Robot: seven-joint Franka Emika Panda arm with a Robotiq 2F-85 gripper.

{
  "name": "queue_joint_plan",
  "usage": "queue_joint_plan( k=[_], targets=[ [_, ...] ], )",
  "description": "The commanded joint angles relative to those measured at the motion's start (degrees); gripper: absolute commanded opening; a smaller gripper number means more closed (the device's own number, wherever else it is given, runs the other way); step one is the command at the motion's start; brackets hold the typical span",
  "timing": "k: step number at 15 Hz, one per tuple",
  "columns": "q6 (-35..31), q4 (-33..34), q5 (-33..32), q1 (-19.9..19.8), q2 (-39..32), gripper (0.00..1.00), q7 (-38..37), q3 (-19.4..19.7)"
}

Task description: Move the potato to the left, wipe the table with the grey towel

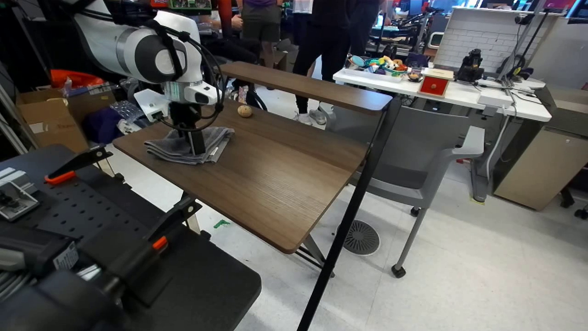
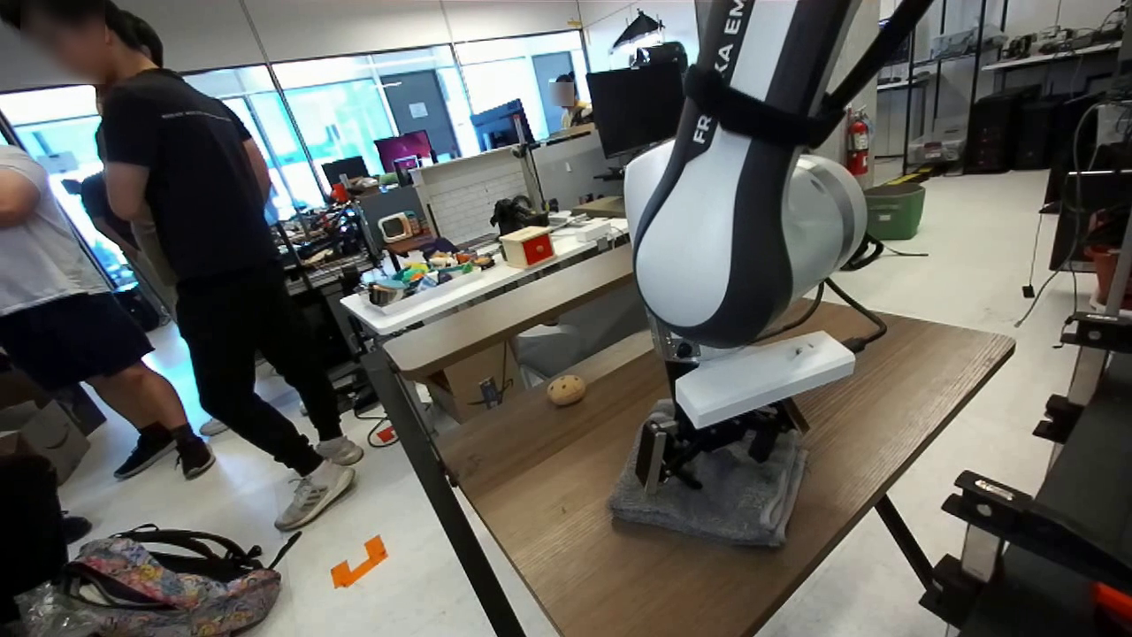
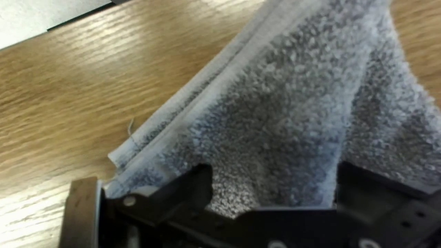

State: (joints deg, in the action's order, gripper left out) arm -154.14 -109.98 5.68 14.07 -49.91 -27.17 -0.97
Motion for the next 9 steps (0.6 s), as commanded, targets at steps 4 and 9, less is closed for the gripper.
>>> queue_joint_plan(
  k=[4,9],
  targets=[
    [-1.0,6.0,4.3,-0.7,-6.3,1.0,3.2,-4.9],
    [-2.3,12.3,5.0,-0.6,-10.1,1.0,1.2,-2.9]
  ],
)
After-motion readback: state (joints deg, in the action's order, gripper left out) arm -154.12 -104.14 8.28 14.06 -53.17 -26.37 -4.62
